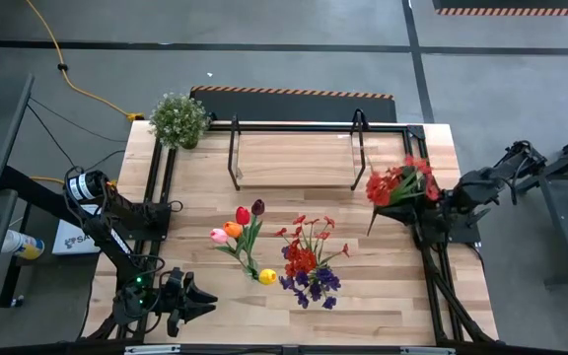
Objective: Pick and place flowers into a vace then onto a shelf
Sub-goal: Put the red flower into the right transparent vase
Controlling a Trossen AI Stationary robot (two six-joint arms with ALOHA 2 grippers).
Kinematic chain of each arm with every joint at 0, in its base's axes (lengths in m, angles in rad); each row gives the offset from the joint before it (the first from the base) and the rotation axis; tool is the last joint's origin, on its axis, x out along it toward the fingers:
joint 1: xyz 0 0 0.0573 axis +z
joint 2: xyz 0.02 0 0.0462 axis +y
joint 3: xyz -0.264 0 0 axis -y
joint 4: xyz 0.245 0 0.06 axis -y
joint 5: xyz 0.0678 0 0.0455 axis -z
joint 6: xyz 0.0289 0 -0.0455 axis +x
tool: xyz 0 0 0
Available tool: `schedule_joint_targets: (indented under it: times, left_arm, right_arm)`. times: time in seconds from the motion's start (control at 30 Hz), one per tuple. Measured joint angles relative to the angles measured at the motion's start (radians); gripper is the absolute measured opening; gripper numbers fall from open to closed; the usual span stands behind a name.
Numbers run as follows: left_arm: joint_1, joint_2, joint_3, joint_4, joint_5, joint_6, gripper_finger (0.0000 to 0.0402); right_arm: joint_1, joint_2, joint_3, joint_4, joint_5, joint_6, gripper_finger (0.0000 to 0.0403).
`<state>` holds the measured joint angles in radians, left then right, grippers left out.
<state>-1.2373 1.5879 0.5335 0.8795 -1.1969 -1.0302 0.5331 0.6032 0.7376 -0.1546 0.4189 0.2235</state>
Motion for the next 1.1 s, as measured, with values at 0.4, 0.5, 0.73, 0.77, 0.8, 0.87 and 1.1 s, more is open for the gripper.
schedule_joint_targets:
  times: [0.4,0.5,0.73,0.77,0.8,0.87,1.1]
  left_arm:
    - [0.000,0.000,0.000,0.001,0.000,-0.005,0.0163]
    - [0.000,0.000,0.000,0.001,-0.002,-0.024,0.0163]
    - [0.000,0.000,0.000,0.001,-0.022,-0.048,0.0163]
    - [0.000,0.000,0.000,0.000,-0.025,-0.048,0.0163]
    - [0.000,0.000,0.000,0.000,-0.026,-0.048,0.0163]
    - [0.000,0.000,0.000,0.000,-0.026,-0.048,0.0163]
    - [0.000,0.000,0.000,0.000,-0.045,-0.053,0.0163]
  right_arm:
    - [0.165,0.004,0.000,-0.192,0.225,0.063,0.0000]
    - [0.214,-0.006,0.000,-0.224,0.293,0.067,0.0000]
    - [0.297,-0.050,0.000,-0.334,0.381,0.117,0.0000]
    - [0.304,-0.054,0.000,-0.338,0.388,0.119,0.0000]
    - [0.311,-0.056,0.000,-0.339,0.395,0.118,0.0000]
    - [0.319,-0.057,0.000,-0.338,0.406,0.112,0.0000]
    - [0.320,-0.111,-0.245,0.016,0.416,0.086,0.0000]
